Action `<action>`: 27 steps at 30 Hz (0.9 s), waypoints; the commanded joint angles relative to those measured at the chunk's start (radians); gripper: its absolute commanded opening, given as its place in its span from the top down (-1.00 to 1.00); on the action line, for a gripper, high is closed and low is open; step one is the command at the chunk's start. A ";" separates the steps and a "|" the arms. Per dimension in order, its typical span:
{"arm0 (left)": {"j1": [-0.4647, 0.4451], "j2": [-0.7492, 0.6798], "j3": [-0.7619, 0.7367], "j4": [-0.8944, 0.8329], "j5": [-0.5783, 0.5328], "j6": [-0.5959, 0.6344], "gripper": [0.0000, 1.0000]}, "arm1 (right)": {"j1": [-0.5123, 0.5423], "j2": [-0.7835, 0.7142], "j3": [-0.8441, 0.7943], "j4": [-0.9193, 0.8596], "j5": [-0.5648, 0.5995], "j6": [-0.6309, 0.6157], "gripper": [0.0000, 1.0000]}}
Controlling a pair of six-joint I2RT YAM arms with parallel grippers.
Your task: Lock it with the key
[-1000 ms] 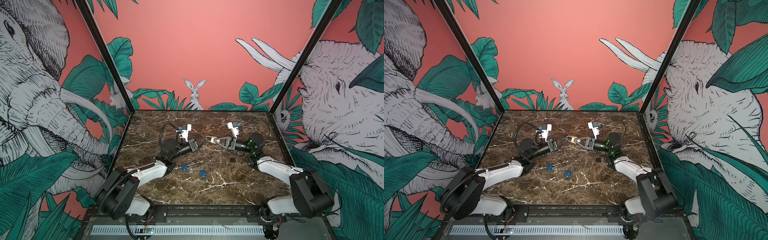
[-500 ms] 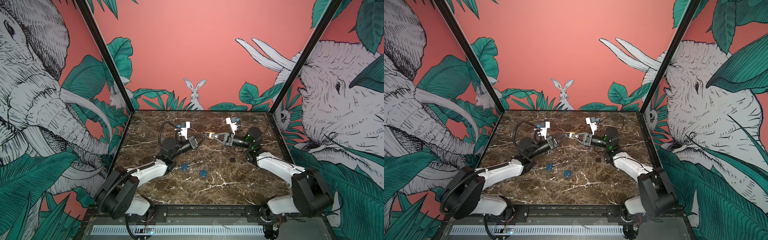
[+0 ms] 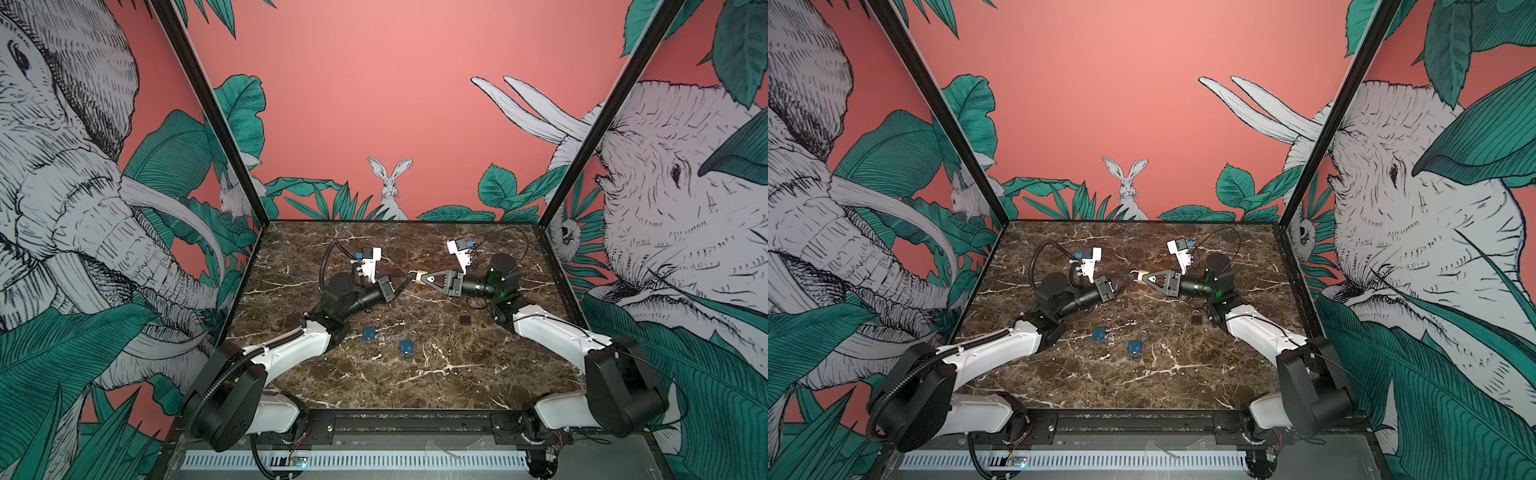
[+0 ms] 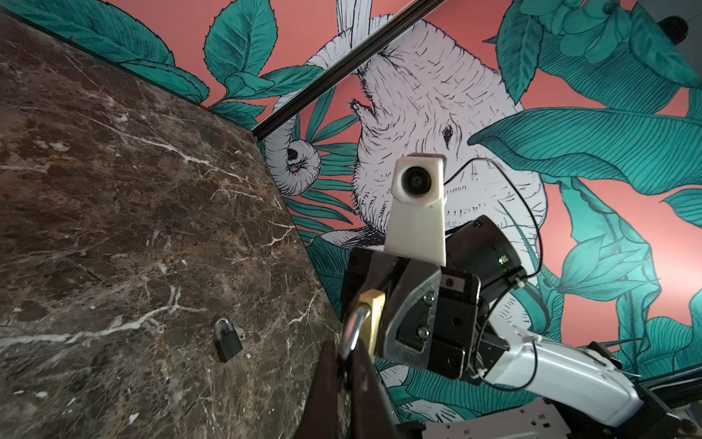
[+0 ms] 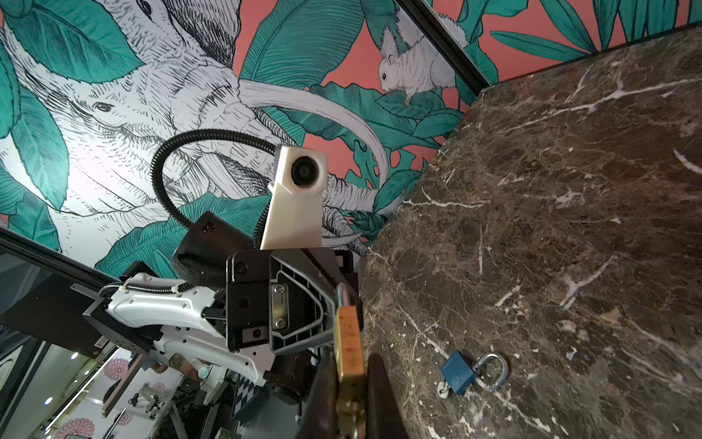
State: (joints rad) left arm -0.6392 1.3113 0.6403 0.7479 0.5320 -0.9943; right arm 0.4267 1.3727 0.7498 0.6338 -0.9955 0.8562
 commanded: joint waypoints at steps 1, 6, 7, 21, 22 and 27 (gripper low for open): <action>-0.001 -0.029 0.039 -0.086 0.094 0.076 0.43 | -0.001 -0.051 -0.030 -0.092 0.016 -0.061 1.00; 0.036 -0.036 0.065 -0.150 0.086 0.116 -0.27 | -0.059 -0.104 -0.082 -0.138 0.032 -0.071 1.00; 0.039 -0.037 0.069 -0.165 0.082 0.128 -0.29 | -0.064 -0.114 -0.089 -0.155 0.042 -0.079 1.00; 0.040 0.145 0.123 -0.012 0.155 0.138 -0.27 | -0.198 -0.232 -0.171 -0.254 0.038 -0.141 1.00; 0.040 0.163 0.127 0.007 0.166 0.127 -0.27 | -0.203 -0.245 -0.174 -0.273 0.037 -0.158 1.00; 0.039 0.248 0.156 0.100 0.232 0.088 -0.29 | -0.225 -0.277 -0.187 -0.251 -0.003 -0.129 1.00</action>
State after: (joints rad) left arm -0.6003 1.5509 0.7570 0.7315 0.6964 -0.8768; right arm 0.2085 1.1152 0.5636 0.3260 -0.9497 0.7265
